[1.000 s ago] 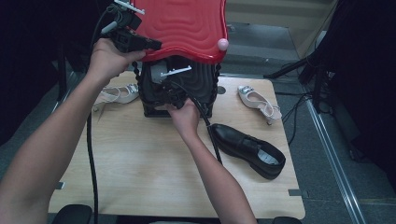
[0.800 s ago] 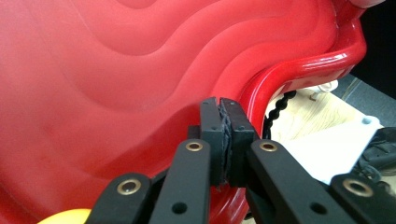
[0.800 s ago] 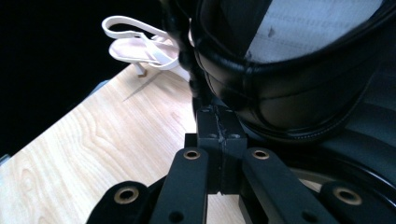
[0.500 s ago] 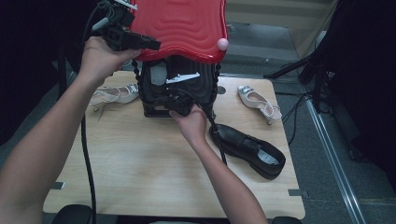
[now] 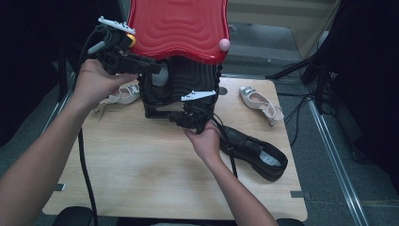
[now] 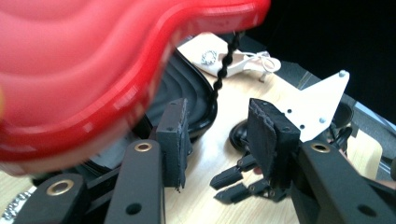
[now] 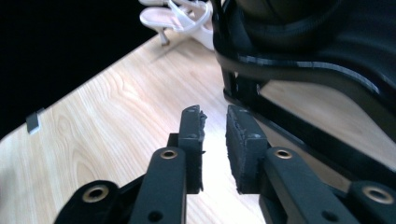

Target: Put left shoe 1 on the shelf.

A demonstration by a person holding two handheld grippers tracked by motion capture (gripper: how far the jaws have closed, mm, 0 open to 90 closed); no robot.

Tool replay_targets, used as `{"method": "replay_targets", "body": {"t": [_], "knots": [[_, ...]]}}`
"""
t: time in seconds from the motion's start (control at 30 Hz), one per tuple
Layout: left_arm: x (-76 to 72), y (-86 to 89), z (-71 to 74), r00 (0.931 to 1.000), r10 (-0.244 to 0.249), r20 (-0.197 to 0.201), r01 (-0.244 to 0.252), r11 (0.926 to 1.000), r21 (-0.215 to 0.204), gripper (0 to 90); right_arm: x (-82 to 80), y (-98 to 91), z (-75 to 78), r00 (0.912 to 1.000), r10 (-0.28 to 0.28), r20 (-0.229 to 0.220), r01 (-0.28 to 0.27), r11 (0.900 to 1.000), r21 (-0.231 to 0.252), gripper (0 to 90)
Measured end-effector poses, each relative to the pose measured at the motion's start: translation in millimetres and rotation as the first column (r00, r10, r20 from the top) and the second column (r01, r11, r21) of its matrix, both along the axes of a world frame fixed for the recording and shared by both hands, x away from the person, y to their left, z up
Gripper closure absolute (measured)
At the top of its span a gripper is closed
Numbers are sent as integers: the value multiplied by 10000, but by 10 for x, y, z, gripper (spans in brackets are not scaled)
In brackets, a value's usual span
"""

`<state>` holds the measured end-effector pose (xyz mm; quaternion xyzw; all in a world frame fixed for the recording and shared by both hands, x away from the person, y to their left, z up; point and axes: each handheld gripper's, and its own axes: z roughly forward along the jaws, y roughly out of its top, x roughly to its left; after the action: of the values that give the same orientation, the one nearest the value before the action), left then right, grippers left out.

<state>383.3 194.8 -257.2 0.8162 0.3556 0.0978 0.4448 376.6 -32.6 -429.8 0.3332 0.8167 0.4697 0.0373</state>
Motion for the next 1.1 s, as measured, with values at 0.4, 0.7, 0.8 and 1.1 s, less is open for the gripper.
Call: {"method": "replay_targets", "body": {"t": [0.4, 0.7, 0.8, 1.1], "knots": [[-42, -5, -365, 9984, -285, -487, 279, 9995, -123, 580, -173, -324, -203, 9994, 304, -166, -303, 9995, 106, 826], [-109, -82, -672, 9954, -500, -817, 495, 9987, -83, 561, -310, -485, -384, 9965, 202, -807, -181, 9995, 258, 742], [-130, -98, -759, 9949, -569, -831, 565, 9984, -71, 549, -353, -537, -432, 9955, 203, -929, -167, 9991, 397, 702], [-211, -105, -1020, 9936, -589, -966, 582, 9983, -94, 496, -464, -745, -410, 9944, 247, -1023, -187, 9981, 590, 668]]}}
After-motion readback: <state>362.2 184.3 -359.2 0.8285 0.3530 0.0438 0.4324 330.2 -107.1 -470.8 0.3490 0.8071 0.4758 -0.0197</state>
